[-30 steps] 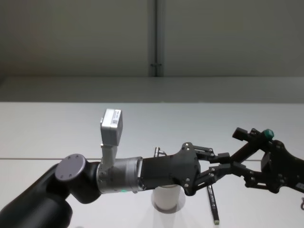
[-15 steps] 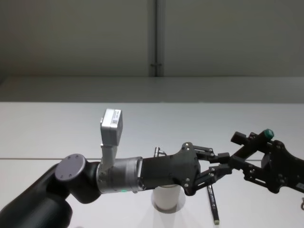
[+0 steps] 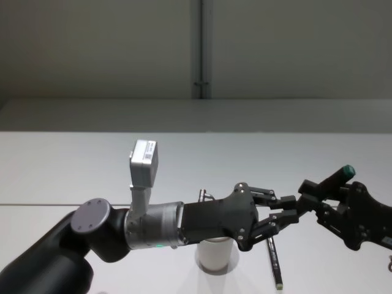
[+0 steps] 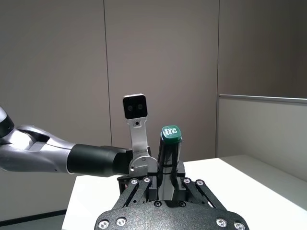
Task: Place the pen into the pen holder.
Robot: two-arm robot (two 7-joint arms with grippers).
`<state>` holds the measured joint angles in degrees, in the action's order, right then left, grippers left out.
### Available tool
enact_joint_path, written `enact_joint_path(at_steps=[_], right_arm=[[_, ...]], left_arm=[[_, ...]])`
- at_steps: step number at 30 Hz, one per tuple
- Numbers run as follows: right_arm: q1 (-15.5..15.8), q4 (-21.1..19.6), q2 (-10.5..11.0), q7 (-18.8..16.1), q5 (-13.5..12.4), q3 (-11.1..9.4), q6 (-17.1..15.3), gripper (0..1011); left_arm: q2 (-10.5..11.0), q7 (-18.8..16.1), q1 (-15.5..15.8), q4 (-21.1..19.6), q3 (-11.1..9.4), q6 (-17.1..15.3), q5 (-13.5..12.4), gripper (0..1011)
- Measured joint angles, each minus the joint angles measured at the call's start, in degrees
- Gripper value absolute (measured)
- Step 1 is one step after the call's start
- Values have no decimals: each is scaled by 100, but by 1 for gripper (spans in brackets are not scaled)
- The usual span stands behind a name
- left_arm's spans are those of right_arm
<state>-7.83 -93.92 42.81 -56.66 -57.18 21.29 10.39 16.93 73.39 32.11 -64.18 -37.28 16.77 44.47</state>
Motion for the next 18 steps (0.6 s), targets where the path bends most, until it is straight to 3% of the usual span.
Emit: enact_joint_path(at_steps=[18], right_arm=[[0, 1, 0, -1, -3, 0, -1, 202]], left_arm=[[0, 6, 0, 0, 0, 0, 1, 165]])
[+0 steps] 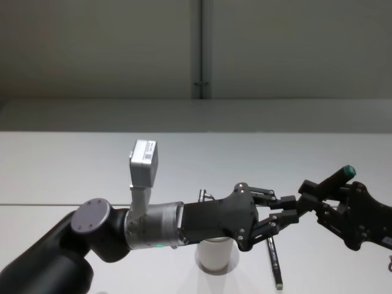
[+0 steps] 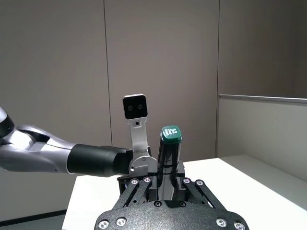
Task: Place the pen into the pen holder.
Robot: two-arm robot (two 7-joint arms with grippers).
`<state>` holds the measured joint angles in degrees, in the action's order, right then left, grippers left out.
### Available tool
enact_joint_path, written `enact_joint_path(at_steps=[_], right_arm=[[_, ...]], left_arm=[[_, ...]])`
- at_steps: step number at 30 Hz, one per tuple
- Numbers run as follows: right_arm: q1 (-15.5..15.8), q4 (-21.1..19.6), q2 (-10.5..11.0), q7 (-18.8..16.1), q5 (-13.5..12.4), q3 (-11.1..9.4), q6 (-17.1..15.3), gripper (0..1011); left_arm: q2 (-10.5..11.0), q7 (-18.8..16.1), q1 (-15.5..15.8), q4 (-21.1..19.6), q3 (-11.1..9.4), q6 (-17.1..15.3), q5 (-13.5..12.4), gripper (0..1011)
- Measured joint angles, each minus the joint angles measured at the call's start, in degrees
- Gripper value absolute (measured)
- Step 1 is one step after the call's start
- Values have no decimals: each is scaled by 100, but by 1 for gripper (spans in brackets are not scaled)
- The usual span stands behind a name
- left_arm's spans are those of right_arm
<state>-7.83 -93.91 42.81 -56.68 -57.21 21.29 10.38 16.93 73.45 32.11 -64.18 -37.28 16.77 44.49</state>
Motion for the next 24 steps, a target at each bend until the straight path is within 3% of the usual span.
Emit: enact_joint_path(at_steps=[8, 19, 24], right_arm=[[0, 0, 1, 3, -3, -2, 0, 202], [0, 2, 0, 12, -6, -5, 0, 202], [0, 2, 0, 12, -4, -5, 0, 202]], left_arm=[[0, 13, 0, -1, 0, 1, -1, 196], [0, 23, 0, -2, -1, 1, -1, 580], [0, 20, 0, -2, -1, 2, -1, 699]])
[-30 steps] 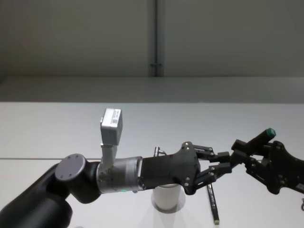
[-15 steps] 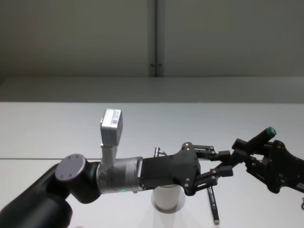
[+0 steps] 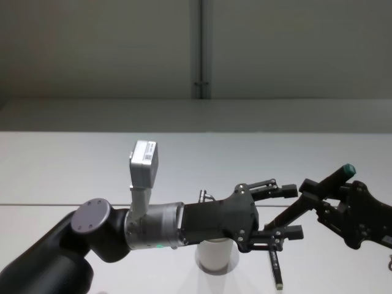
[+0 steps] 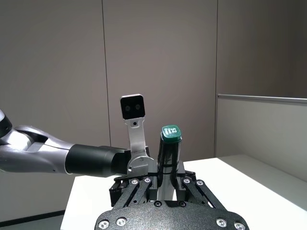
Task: Place the pen into the pen holder.
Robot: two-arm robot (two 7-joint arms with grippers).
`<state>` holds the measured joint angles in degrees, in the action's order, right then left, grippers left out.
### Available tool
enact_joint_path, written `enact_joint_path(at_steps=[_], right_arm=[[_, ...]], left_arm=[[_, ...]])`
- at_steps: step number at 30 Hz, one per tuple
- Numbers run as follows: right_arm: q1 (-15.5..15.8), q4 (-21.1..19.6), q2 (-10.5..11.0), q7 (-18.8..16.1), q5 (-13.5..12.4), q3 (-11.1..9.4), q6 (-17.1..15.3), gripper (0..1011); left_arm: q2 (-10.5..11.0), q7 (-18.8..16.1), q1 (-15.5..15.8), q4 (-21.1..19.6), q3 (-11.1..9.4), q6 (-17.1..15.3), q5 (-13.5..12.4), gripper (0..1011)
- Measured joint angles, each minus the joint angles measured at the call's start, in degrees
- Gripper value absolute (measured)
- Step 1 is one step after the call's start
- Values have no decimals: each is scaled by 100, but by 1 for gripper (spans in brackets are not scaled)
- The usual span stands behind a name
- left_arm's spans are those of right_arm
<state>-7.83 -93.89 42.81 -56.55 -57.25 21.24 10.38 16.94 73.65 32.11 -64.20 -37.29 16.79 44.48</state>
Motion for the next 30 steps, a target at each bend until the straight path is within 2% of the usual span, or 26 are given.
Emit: enact_joint_path(at_steps=[3, 11, 19, 30], right_arm=[[0, 0, 0, 0, 1, 1, 0, 203], [0, -2, 0, -1, 4, 4, 0, 203], [-45, 6, 34, -158, 19, 47, -3, 201], [-86, 113, 76, -147, 14, -8, 21, 202]], left_arm=[[0, -3, 0, 0, 0, 0, 0, 810], [0, -9, 0, 2, 0, 0, 0, 1001], [0, -13, 0, 2, 1, 0, 0, 1001], [0, -13, 0, 2, 0, -1, 0, 1001]])
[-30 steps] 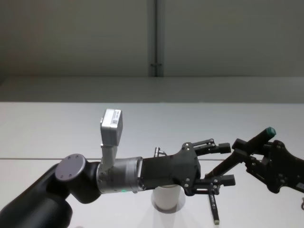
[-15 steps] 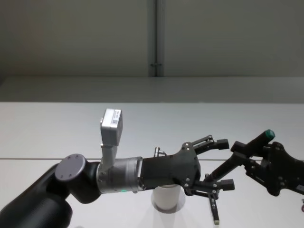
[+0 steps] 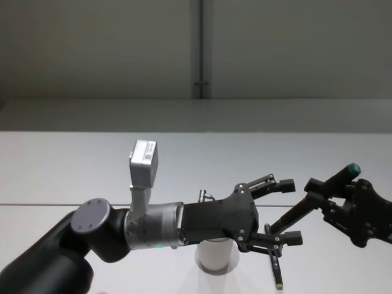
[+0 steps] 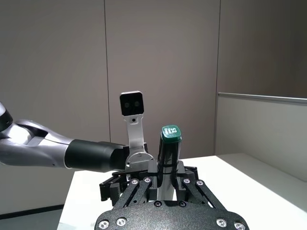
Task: Place the pen into the pen holder.
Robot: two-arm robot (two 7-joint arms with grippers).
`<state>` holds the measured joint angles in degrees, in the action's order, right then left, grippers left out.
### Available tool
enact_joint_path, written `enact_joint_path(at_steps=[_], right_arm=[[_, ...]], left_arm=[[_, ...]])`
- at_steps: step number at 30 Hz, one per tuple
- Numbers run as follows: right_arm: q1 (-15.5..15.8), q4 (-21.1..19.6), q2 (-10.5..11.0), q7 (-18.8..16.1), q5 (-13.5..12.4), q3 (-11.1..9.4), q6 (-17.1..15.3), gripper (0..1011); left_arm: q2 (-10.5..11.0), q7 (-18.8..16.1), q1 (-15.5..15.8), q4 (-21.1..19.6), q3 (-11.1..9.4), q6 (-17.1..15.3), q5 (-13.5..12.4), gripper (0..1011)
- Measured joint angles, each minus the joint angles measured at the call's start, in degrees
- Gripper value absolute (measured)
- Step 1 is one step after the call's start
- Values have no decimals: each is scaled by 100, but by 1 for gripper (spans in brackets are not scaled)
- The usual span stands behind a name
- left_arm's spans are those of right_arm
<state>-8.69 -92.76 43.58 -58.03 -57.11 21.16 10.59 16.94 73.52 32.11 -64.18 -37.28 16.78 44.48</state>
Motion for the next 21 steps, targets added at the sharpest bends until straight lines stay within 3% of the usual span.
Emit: enact_joint_path(at_steps=[21], right_arm=[[64, 338, 25, 126, -159, -385, 28, 203]], left_arm=[[0, 0, 0, 0, 0, 0, 0, 1001]])
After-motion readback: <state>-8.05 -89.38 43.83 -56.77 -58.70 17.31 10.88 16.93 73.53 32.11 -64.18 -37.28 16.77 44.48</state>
